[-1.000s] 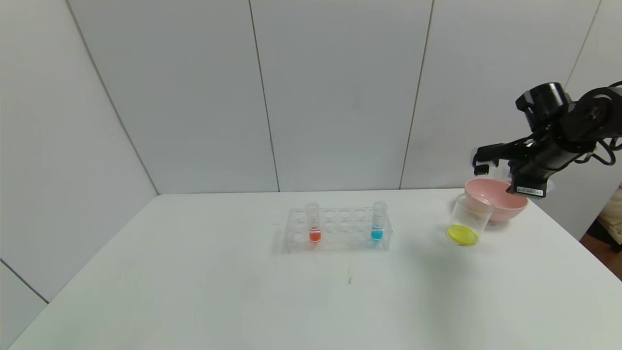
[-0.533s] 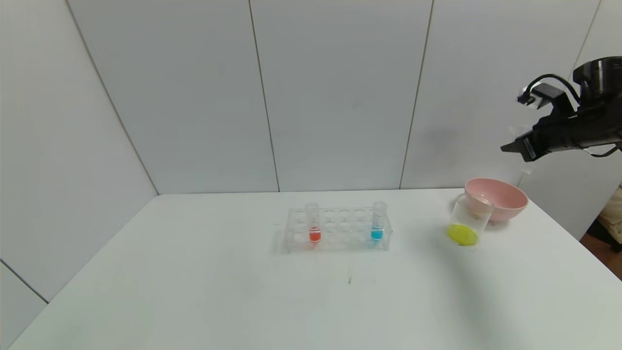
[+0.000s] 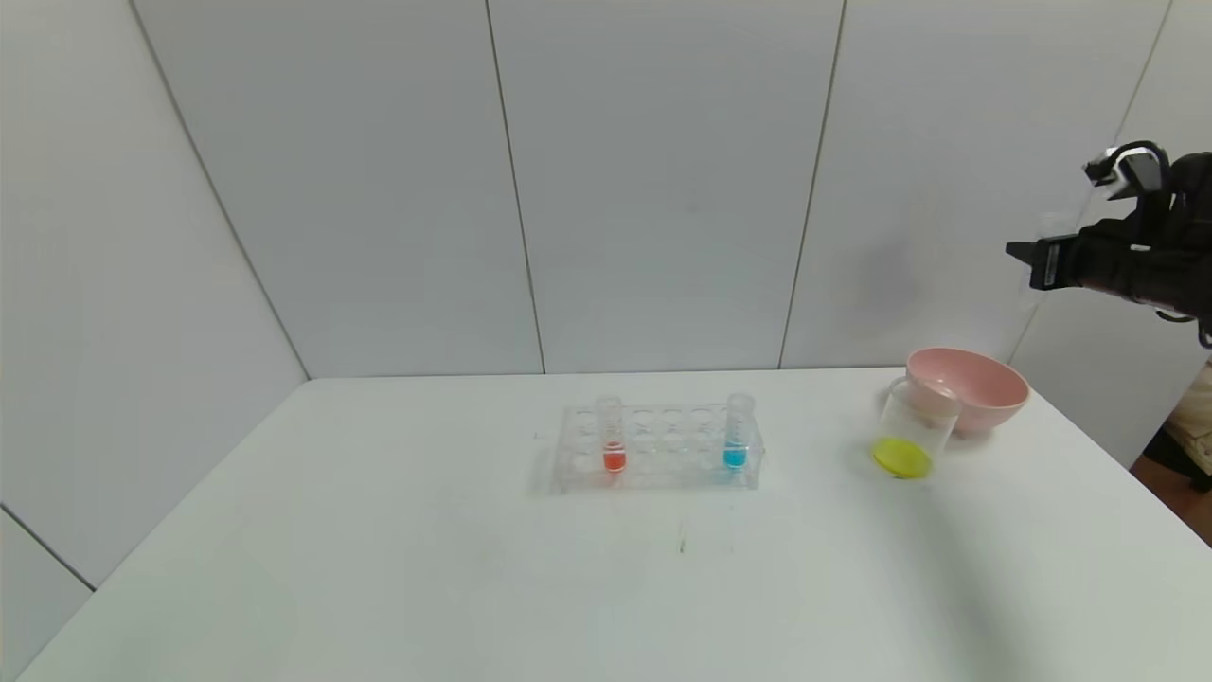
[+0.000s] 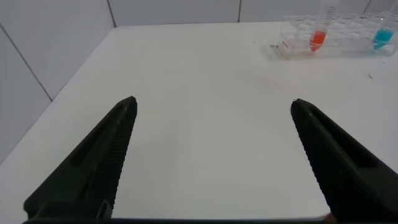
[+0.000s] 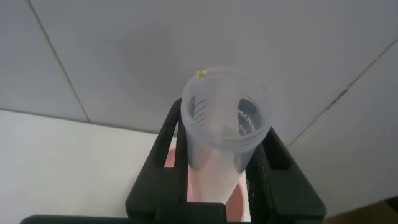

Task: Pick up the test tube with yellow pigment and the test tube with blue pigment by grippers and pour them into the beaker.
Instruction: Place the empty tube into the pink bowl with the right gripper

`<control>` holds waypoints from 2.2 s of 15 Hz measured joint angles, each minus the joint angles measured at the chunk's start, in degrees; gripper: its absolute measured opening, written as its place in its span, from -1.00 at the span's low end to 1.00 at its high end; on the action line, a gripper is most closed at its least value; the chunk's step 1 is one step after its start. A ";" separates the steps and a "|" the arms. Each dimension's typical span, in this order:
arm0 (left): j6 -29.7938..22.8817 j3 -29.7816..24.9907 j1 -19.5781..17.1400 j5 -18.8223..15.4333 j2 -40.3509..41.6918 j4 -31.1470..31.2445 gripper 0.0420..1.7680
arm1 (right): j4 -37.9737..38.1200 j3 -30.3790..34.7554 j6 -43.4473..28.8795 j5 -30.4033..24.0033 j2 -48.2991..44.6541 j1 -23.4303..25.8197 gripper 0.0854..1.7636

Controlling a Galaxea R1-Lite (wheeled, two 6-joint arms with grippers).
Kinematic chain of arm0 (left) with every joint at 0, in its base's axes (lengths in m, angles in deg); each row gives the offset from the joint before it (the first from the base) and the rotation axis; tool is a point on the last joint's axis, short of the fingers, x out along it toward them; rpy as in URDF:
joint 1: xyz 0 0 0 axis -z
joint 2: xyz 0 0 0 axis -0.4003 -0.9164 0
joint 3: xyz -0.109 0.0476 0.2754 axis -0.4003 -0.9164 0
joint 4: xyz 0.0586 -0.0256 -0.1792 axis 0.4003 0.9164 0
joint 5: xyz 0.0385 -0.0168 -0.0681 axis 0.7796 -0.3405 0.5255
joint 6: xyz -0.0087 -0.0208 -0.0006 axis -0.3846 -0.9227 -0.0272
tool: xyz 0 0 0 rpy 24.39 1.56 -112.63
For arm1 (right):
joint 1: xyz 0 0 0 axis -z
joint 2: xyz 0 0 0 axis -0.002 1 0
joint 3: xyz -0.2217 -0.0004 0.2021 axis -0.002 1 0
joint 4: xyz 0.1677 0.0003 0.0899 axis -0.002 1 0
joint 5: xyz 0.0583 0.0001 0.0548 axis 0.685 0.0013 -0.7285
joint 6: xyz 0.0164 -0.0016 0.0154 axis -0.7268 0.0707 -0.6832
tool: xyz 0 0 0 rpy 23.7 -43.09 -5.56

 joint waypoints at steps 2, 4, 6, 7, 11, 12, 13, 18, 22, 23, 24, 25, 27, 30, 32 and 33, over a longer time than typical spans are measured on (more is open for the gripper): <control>0.00 0.00 -0.02 0.00 0.00 0.00 1.00 | -12.43 8.92 -1.04 -0.49 -0.20 0.91 -0.40; 0.00 0.00 0.00 0.00 0.00 0.00 1.00 | -20.66 15.82 -2.27 -0.54 -0.04 1.16 -0.40; -0.02 0.00 0.00 0.00 0.00 0.00 1.00 | -24.92 18.41 -5.42 -0.32 0.79 0.74 -0.41; -0.02 0.00 0.00 0.00 0.00 0.00 1.00 | -26.44 18.85 -6.05 -0.24 1.49 0.30 -0.41; -0.02 0.00 -0.02 0.00 0.00 0.00 1.00 | -27.81 17.49 -6.33 -0.10 5.29 -1.34 -0.40; -0.02 0.00 -0.02 0.00 0.00 0.00 1.00 | -27.87 16.35 -6.35 0.04 6.50 -1.71 -0.40; -0.02 0.00 -0.02 0.00 0.00 0.00 1.00 | -27.89 14.82 -6.38 0.50 7.90 -2.06 -0.40; 0.00 0.00 0.02 0.00 0.00 0.00 1.00 | -27.12 6.45 -6.41 2.36 15.04 -3.22 -0.40; -0.02 0.00 -0.02 0.00 0.00 0.00 1.00 | -27.12 1.93 -6.40 2.39 19.83 -3.58 -0.41; -0.02 0.00 0.00 0.00 0.00 0.00 1.00 | -27.19 1.07 -6.40 2.39 20.77 -3.61 -0.40; -0.02 0.00 0.00 0.00 0.00 0.00 1.00 | -27.37 0.24 -6.41 2.36 21.60 -3.63 -0.40; -0.02 0.00 -0.02 0.00 0.00 0.00 1.00 | -27.49 -0.48 -6.49 2.33 22.35 -3.63 -0.29; -0.02 0.00 -0.02 0.00 0.00 0.00 1.00 | -27.56 -1.35 -6.49 2.35 23.28 -3.61 -0.01; -0.02 0.00 0.00 0.00 0.00 0.00 1.00 | -27.95 -1.66 -6.81 2.36 23.59 -3.79 0.29; -0.02 0.00 0.00 0.00 0.00 0.00 1.00 | -28.55 -1.46 -6.85 2.44 23.20 -4.22 0.44; -0.02 0.00 -0.02 0.00 0.00 0.00 1.00 | -28.94 -1.07 -6.90 2.66 22.69 -4.73 0.50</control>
